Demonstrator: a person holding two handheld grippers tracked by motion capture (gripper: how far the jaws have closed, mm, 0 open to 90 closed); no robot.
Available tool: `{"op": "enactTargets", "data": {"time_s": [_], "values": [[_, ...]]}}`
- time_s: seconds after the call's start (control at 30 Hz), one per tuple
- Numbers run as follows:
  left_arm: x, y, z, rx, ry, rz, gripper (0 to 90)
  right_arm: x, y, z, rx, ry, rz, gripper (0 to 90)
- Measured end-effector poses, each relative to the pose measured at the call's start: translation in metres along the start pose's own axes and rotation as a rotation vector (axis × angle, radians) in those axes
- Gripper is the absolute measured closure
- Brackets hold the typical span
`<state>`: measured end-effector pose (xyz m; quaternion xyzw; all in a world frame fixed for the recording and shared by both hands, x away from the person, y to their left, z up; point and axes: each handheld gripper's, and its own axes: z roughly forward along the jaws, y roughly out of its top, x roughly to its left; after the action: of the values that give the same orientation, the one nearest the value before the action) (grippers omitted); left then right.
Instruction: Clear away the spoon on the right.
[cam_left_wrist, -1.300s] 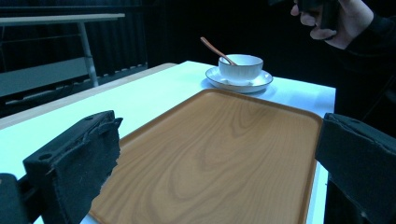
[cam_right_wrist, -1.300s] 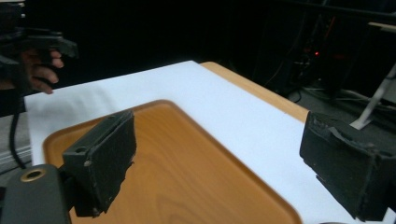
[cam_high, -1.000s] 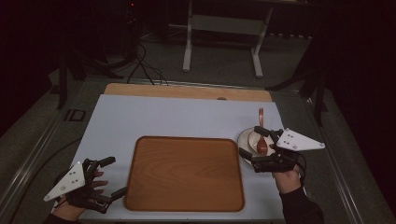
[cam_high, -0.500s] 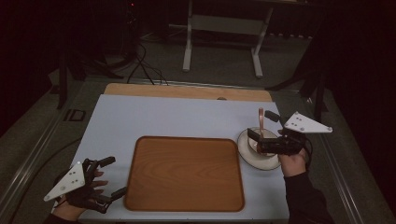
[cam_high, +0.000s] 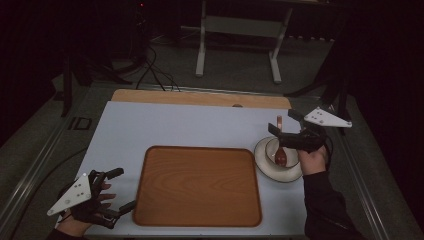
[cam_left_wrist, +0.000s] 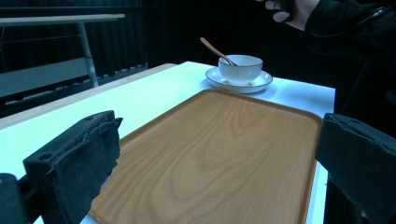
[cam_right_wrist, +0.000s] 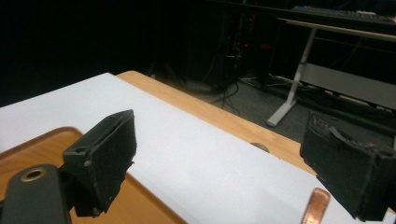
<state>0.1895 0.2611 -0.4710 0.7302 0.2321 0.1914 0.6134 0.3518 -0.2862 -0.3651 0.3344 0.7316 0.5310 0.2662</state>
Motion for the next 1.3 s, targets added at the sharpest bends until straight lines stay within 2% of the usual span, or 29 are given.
{"op": "enactTargets", "data": {"time_s": [0.1,0.23,0.33,0.37,0.43,0.5,0.6,0.7,0.87,1.1,1.3], "values": [[0.0,0.0,0.0,0.001,0.0,0.0,0.0,-0.005,0.0,0.004,0.011,-0.018,0.012,10.6],[0.0,0.0,0.0,0.002,0.0,0.0,0.0,-0.017,-0.002,0.015,0.041,-0.086,0.054,10.0],[0.0,0.0,0.0,0.001,0.0,-0.001,0.0,-0.022,-0.003,0.02,0.055,-0.118,0.081,10.0],[0.0,0.0,0.0,0.002,0.001,0.0,0.0,-0.029,-0.004,0.025,0.085,-0.14,0.109,10.0],[0.0,-0.001,0.0,0.003,-0.002,-0.002,0.0,-0.034,-0.004,0.031,0.123,-0.195,0.134,10.0],[0.0,-0.001,0.0,0.004,-0.003,-0.001,0.0,-0.04,-0.006,0.037,0.168,-0.231,0.167,11.1],[0.001,-0.001,0.0,0.004,-0.004,-0.003,0.0,-0.049,-0.01,0.045,0.208,-0.255,0.256,13.6],[0.001,-0.001,0.0,0.006,-0.005,-0.002,0.0,-0.055,-0.015,0.052,0.248,-0.268,0.3,15.1],[0.001,-0.001,0.0,0.009,-0.004,0.001,0.0,-0.06,-0.025,0.064,0.33,-0.315,0.327,21.6],[0.001,-0.002,0.0,0.014,-0.004,0.003,0.0,-0.068,-0.037,0.076,0.407,-0.346,0.346,27.9],[0.001,-0.002,0.001,0.019,-0.005,0.003,0.0,-0.071,-0.042,0.088,0.463,-0.375,0.351,37.1]]}}
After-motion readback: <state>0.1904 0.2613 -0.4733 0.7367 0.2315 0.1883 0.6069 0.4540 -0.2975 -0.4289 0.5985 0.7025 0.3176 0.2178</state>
